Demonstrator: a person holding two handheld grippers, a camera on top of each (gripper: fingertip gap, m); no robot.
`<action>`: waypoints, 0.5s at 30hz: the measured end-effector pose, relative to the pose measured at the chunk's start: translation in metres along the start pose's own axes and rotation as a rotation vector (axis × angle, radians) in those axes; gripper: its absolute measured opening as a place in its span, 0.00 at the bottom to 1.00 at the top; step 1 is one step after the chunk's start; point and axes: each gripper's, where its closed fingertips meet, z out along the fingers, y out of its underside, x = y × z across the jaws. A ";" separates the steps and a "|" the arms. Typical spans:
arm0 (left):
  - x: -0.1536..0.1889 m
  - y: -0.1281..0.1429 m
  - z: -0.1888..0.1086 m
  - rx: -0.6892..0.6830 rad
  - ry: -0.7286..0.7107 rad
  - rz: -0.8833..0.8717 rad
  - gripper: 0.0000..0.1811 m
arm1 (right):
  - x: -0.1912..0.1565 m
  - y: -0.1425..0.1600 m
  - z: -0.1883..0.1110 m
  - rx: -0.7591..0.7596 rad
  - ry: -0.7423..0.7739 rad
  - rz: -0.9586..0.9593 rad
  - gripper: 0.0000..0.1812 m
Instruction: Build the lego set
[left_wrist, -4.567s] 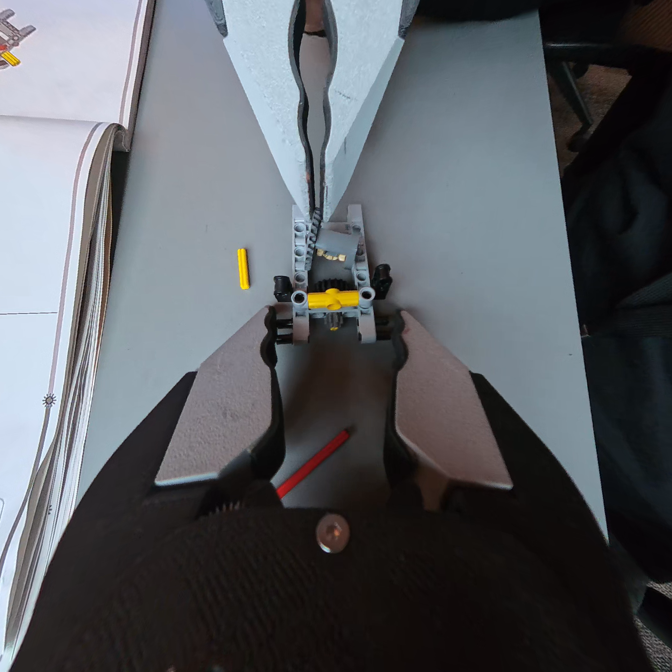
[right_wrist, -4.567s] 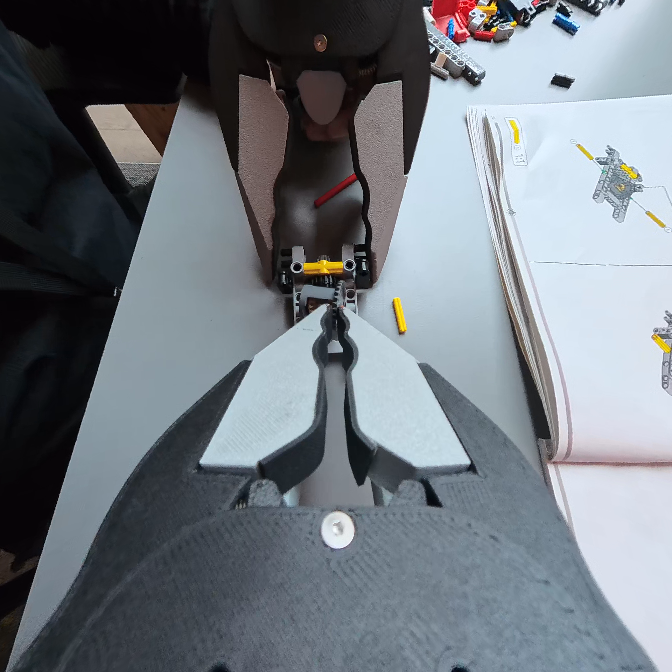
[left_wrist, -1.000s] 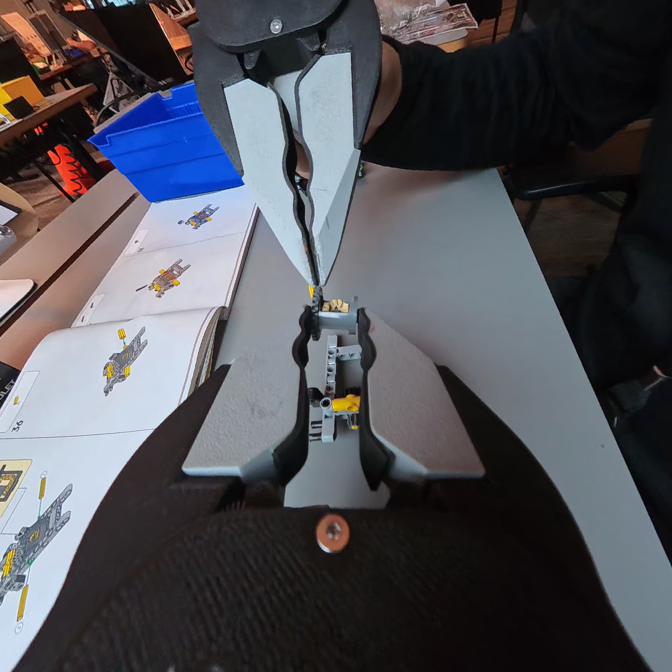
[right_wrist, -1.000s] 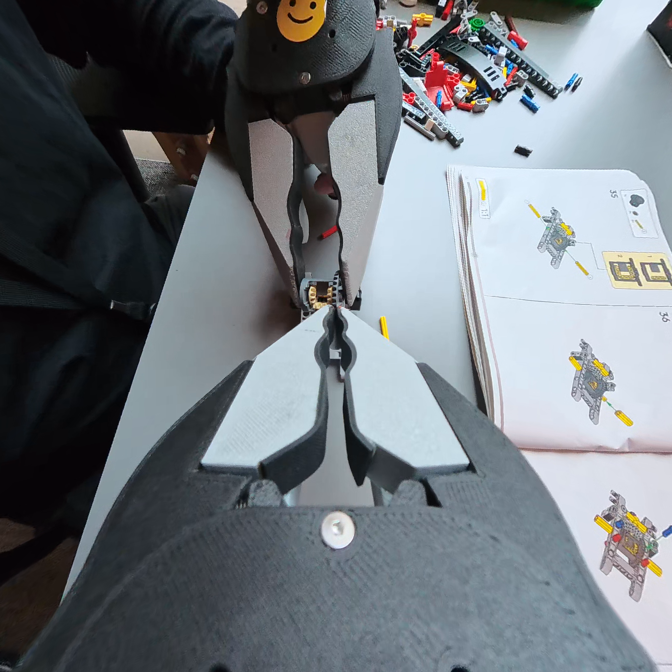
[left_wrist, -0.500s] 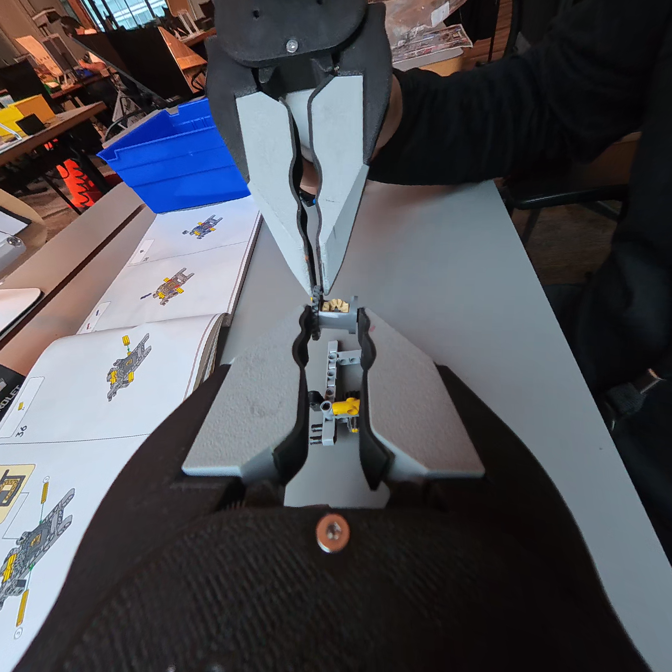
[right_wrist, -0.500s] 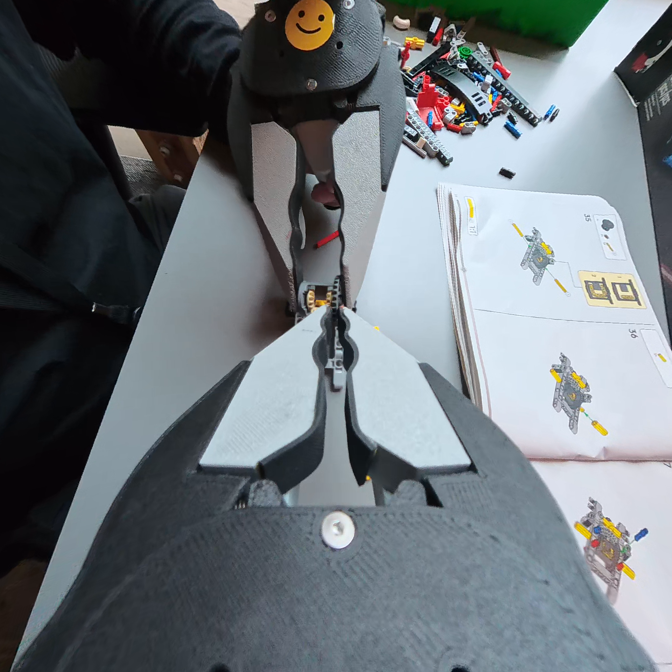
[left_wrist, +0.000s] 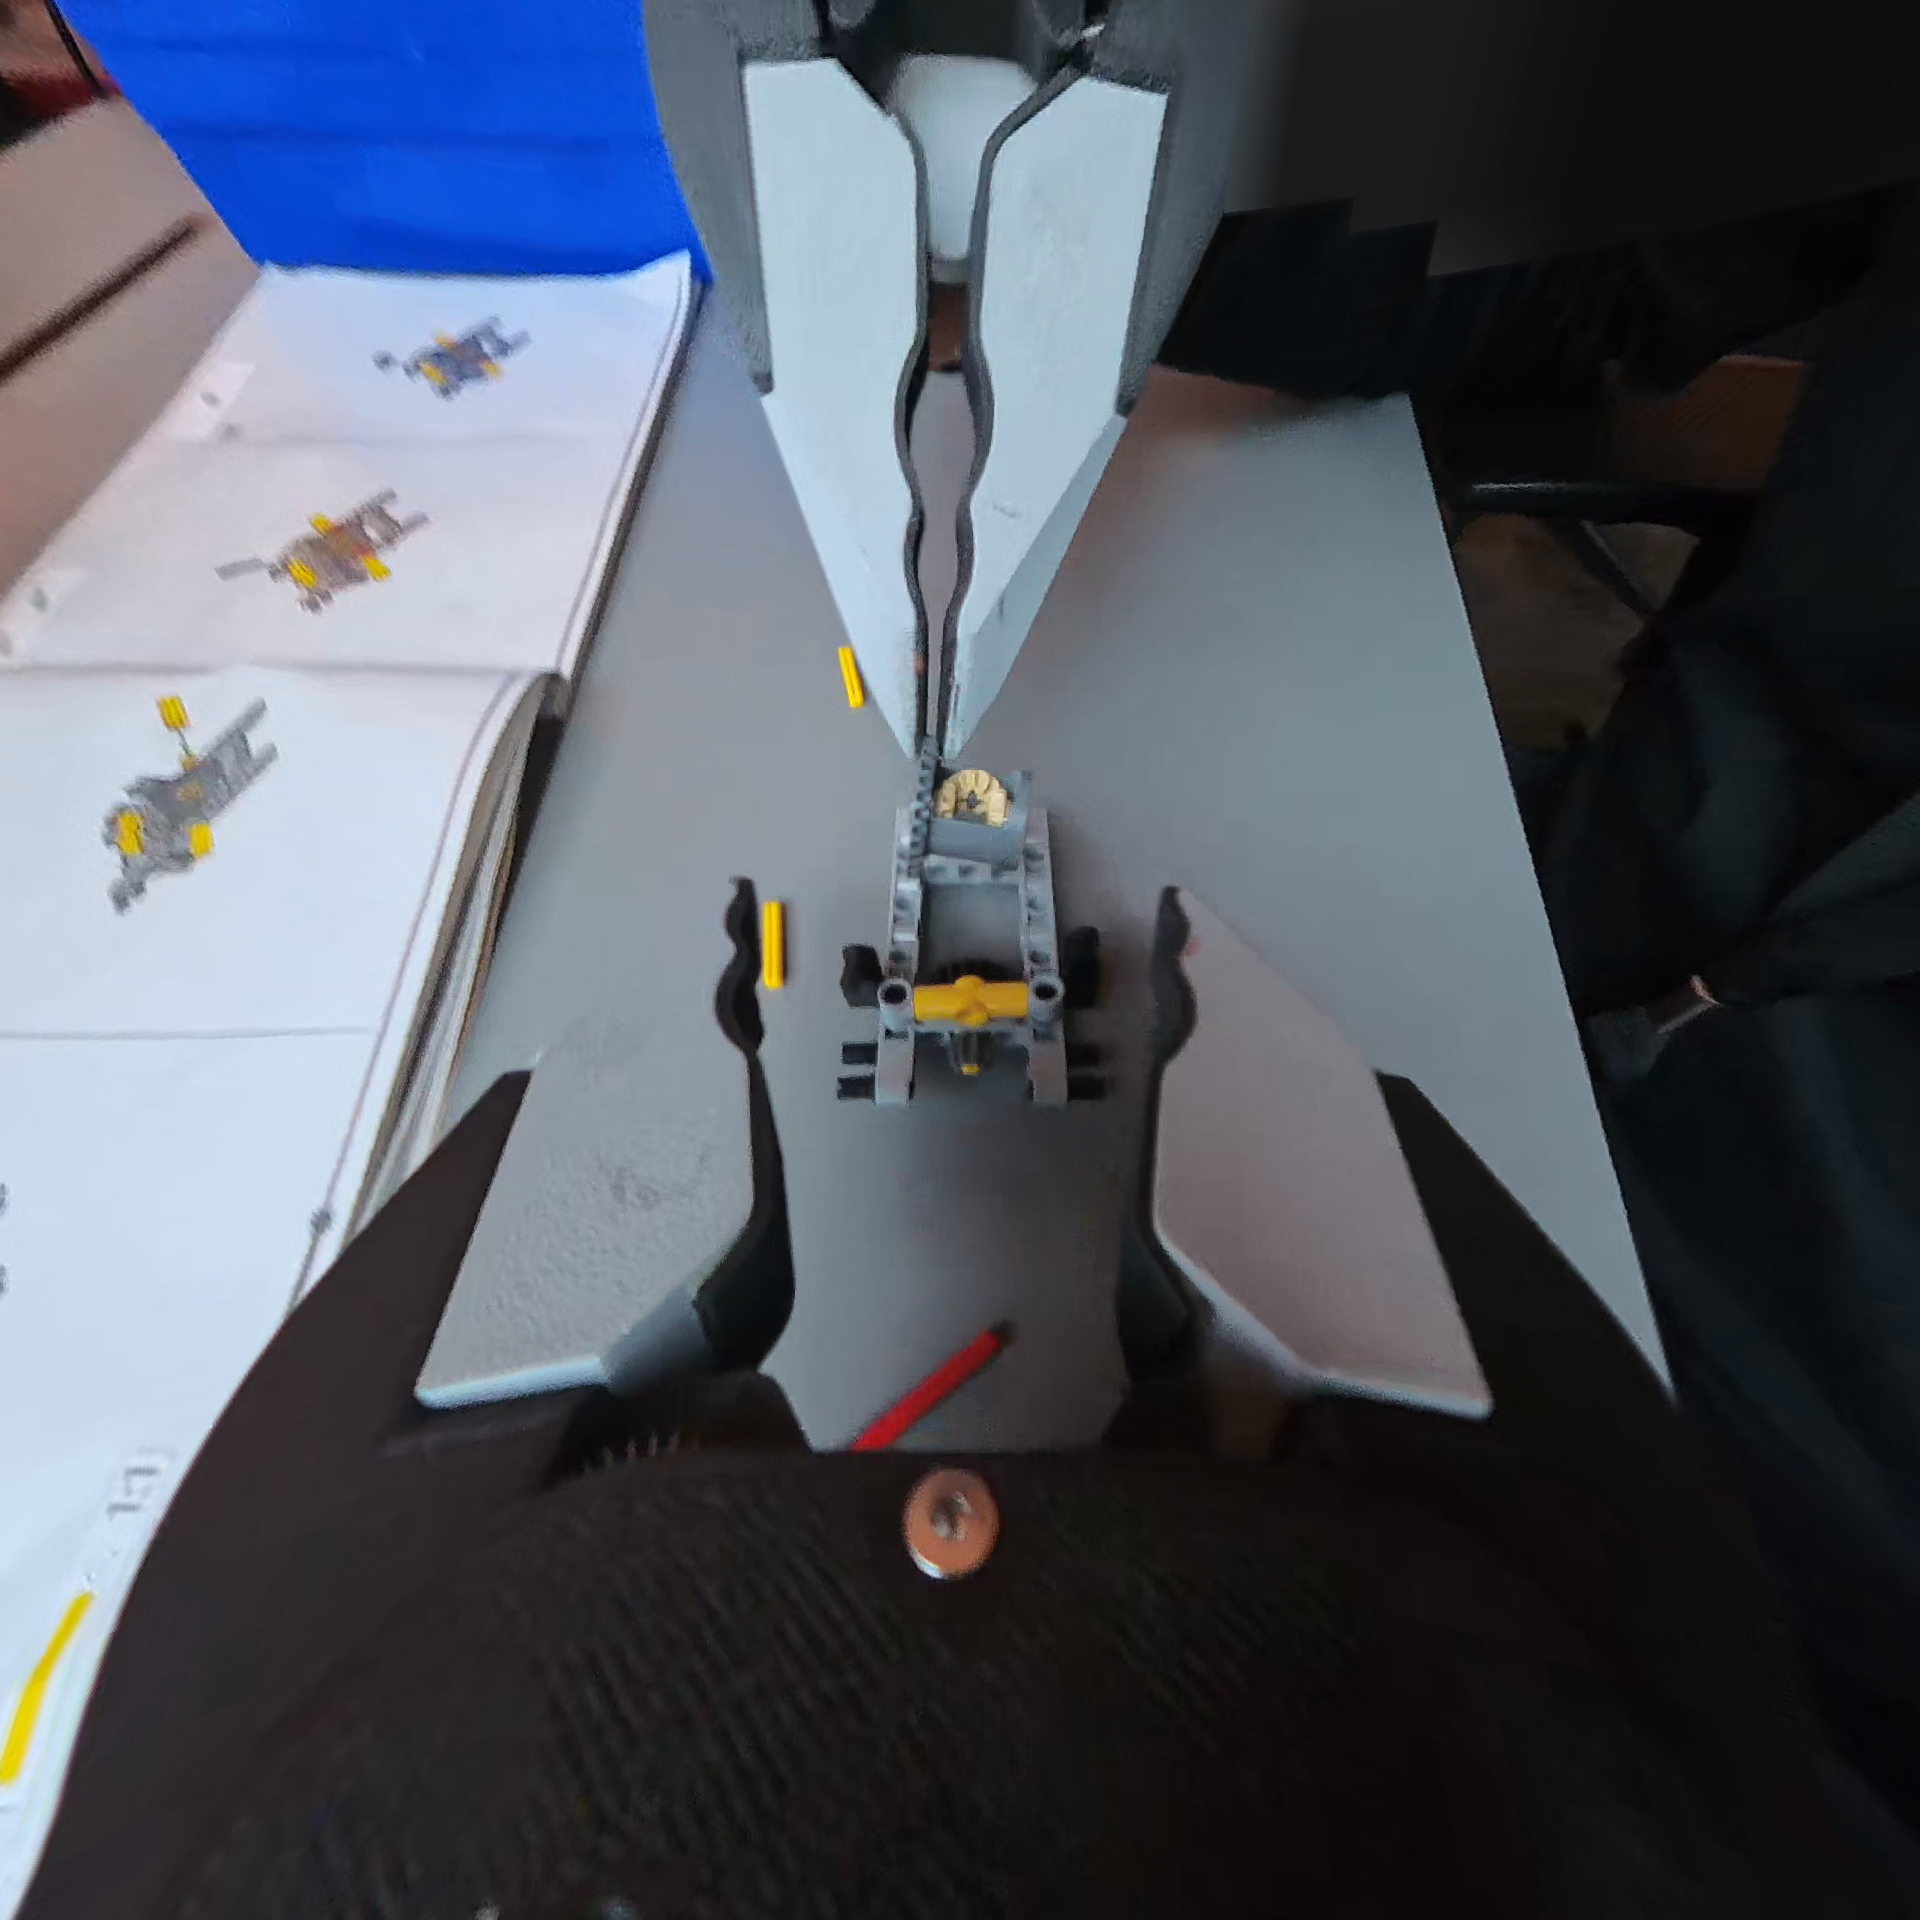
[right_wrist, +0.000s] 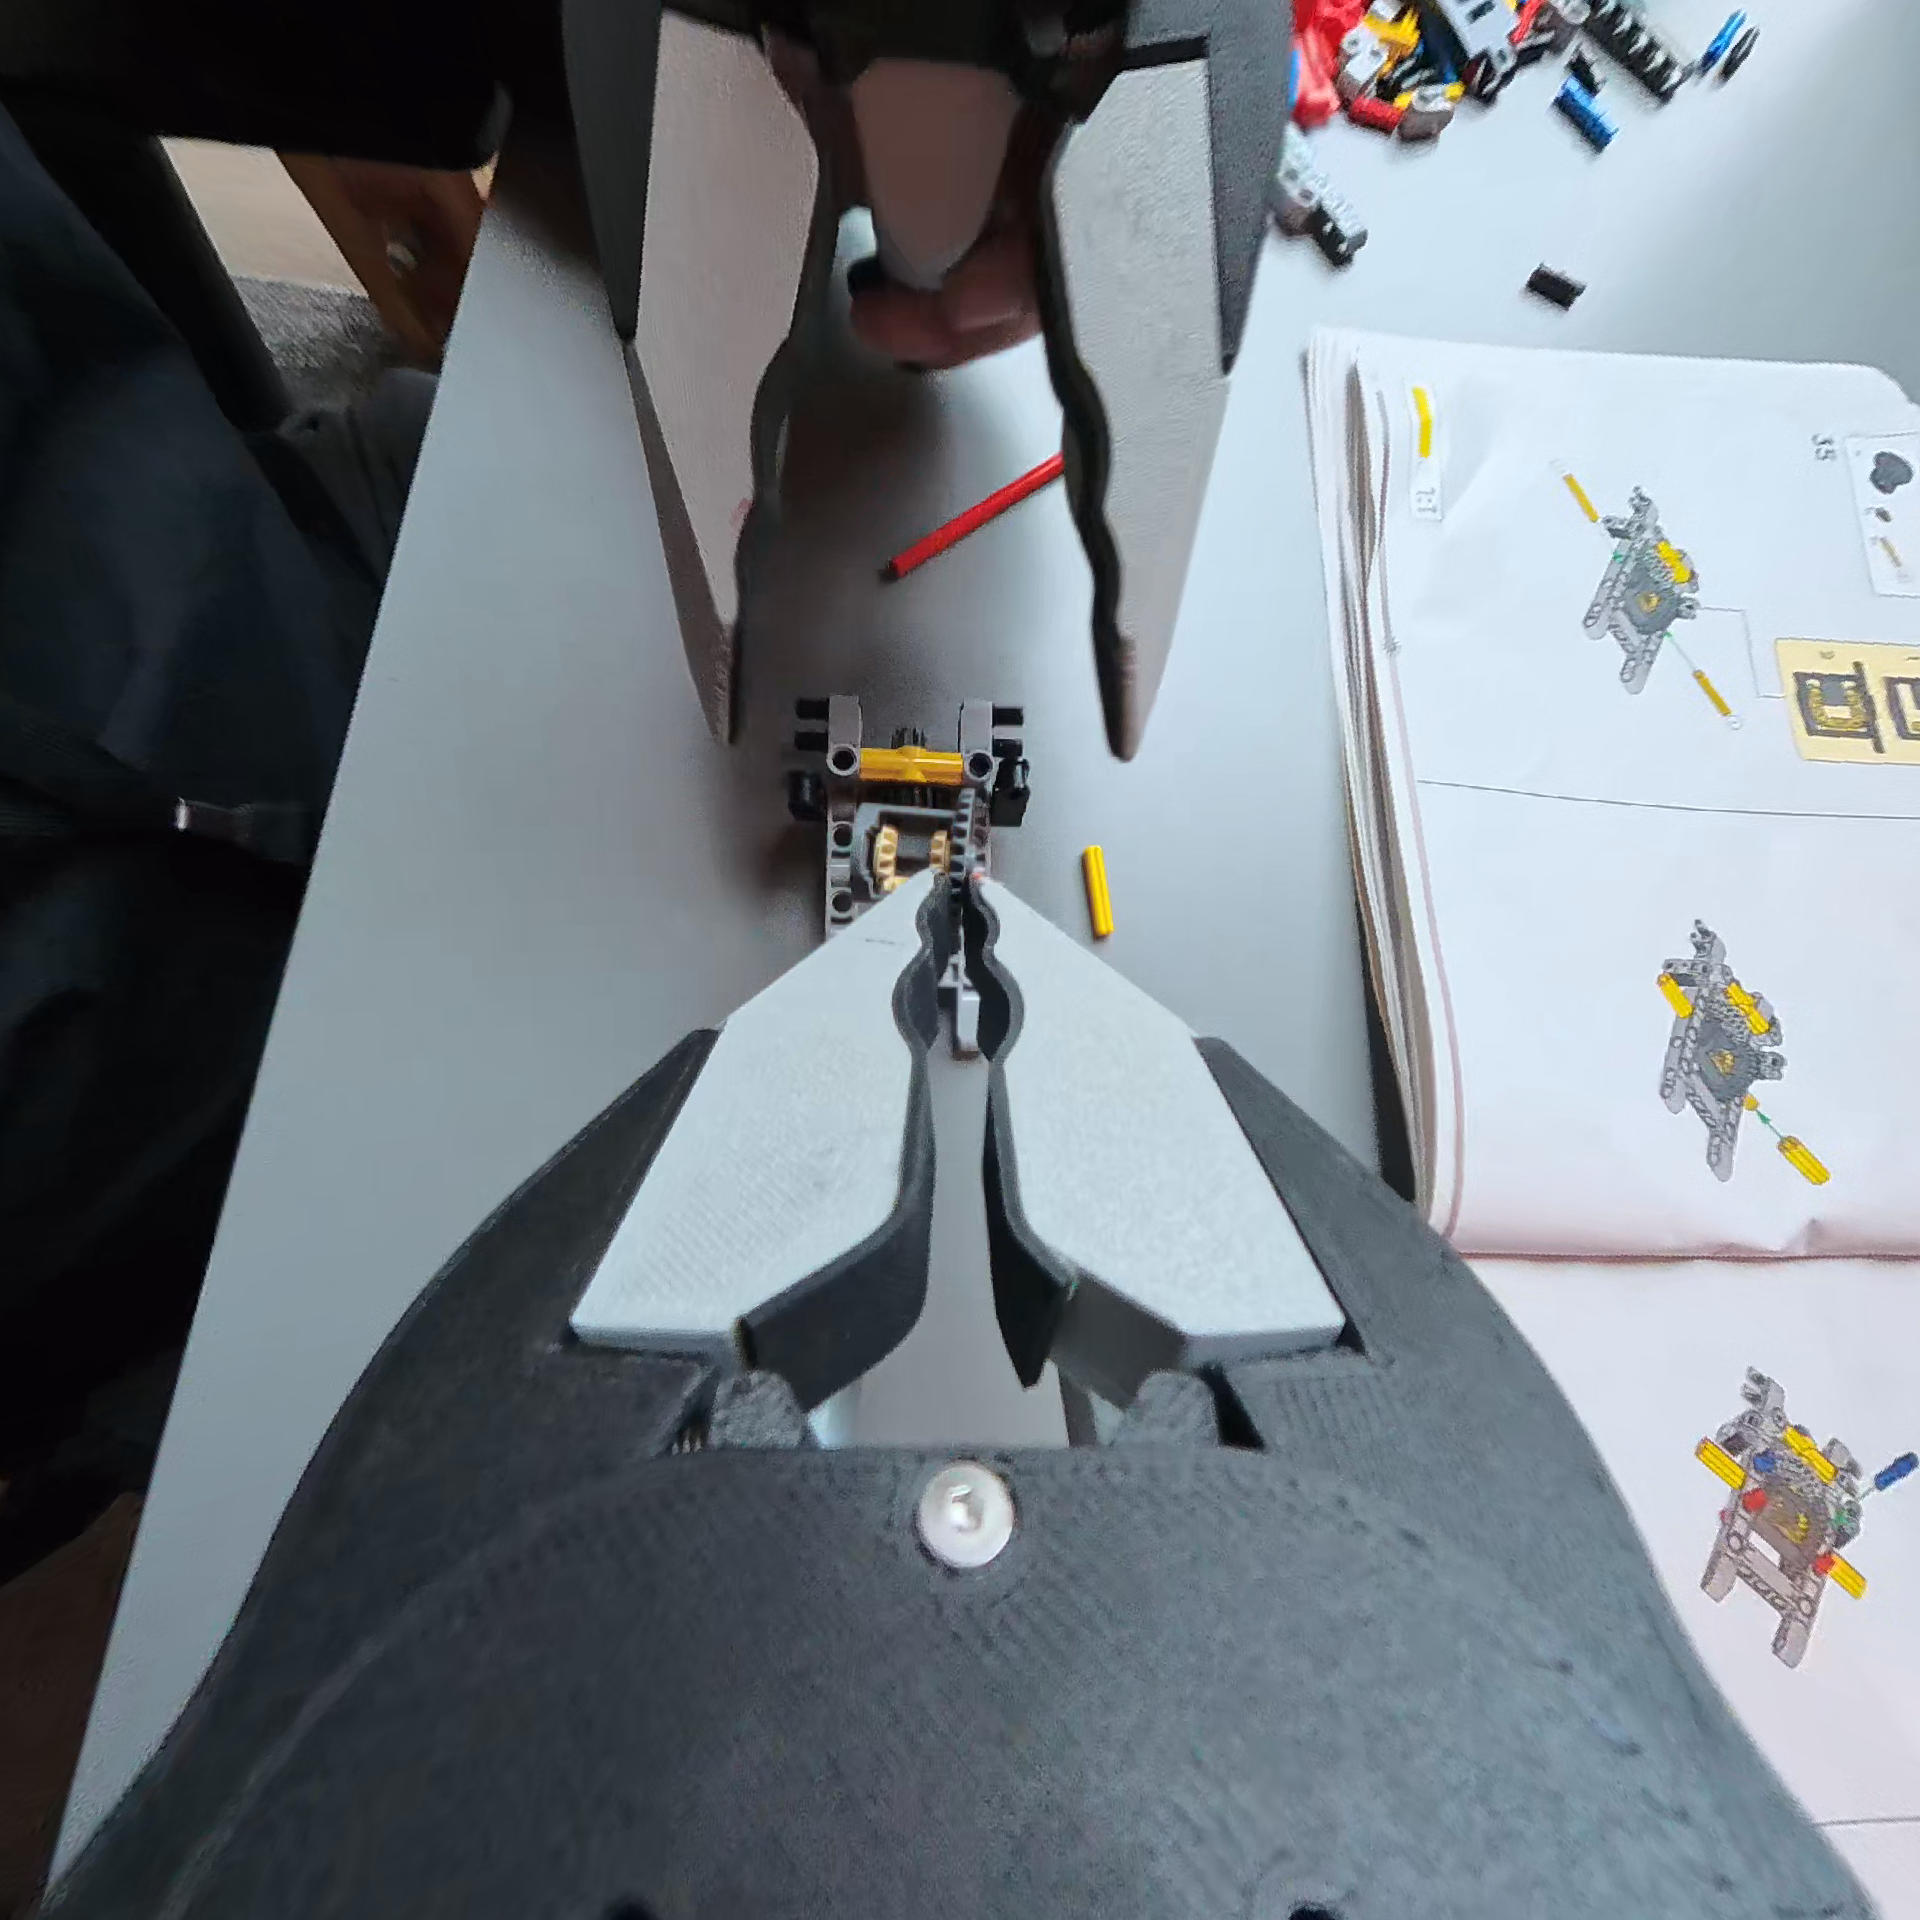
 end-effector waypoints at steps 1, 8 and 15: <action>0.001 0.004 -0.001 -0.013 0.014 -0.024 0.43 | -0.001 0.002 0.003 -0.012 -0.004 -0.007 0.00; 0.004 0.021 0.005 -0.101 0.048 -0.024 0.43 | -0.005 0.009 0.020 -0.065 -0.042 -0.023 0.00; 0.004 0.029 0.012 -0.162 0.051 -0.012 0.40 | -0.003 0.010 0.024 -0.077 -0.047 -0.020 0.00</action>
